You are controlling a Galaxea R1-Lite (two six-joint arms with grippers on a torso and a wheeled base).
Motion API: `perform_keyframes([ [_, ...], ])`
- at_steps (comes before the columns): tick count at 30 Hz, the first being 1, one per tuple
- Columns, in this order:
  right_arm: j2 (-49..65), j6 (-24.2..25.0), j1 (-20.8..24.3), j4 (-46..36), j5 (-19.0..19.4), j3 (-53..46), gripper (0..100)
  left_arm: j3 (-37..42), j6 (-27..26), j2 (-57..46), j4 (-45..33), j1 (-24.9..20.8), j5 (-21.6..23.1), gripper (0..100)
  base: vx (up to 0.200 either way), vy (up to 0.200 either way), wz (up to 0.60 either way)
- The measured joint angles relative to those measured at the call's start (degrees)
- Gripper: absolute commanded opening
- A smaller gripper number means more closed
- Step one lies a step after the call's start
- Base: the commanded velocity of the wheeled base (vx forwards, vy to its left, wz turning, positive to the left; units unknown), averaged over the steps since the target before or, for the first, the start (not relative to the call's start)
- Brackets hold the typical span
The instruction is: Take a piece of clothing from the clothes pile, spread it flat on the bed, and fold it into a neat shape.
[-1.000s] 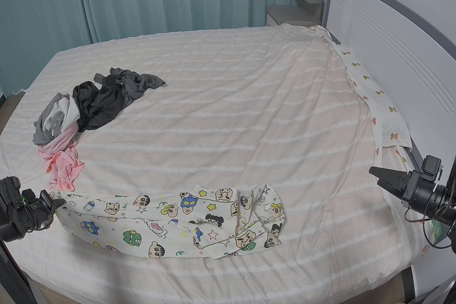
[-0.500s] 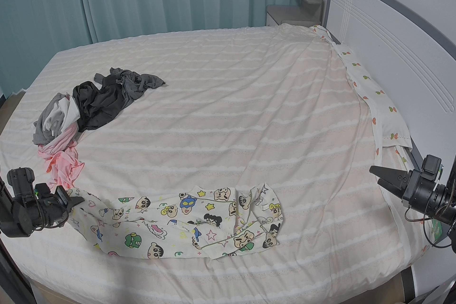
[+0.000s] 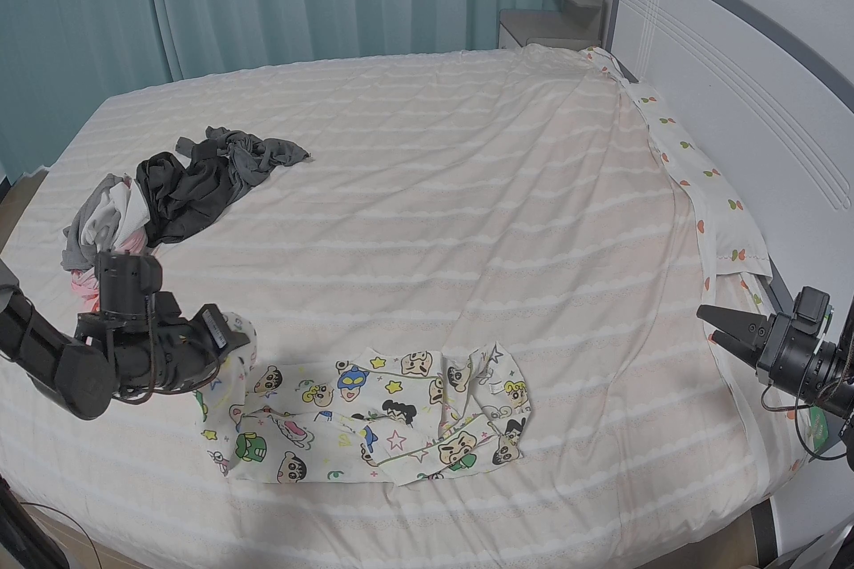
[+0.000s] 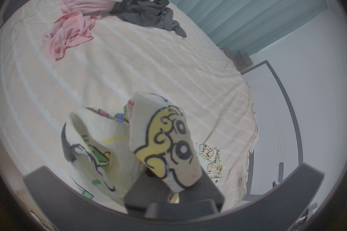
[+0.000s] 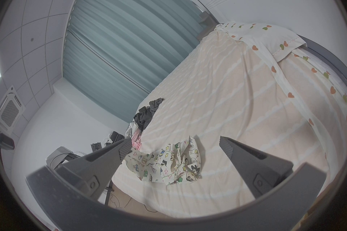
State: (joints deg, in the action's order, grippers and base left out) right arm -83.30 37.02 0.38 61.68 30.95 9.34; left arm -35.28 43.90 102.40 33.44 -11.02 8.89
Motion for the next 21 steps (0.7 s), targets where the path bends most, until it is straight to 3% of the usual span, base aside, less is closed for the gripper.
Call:
perform_keyframes([
  [10,0.11,-0.29,-0.38,0.0,0.05,0.11,100,-15.32,5.67,6.64,-5.23,-19.59,-14.36,0,0.0,0.0,0.0],
  [14,0.12,-0.54,-0.4,-0.02,0.06,0.09,100,-19.26,8.55,10.91,-5.19,-22.82,-16.79,0,0.0,0.0,0.0],
  [21,0.12,-0.62,-0.35,-0.02,0.06,-0.02,100,-22.43,11.52,15.63,-0.07,-25.42,-17.12,0,0.0,0.0,0.0],
])
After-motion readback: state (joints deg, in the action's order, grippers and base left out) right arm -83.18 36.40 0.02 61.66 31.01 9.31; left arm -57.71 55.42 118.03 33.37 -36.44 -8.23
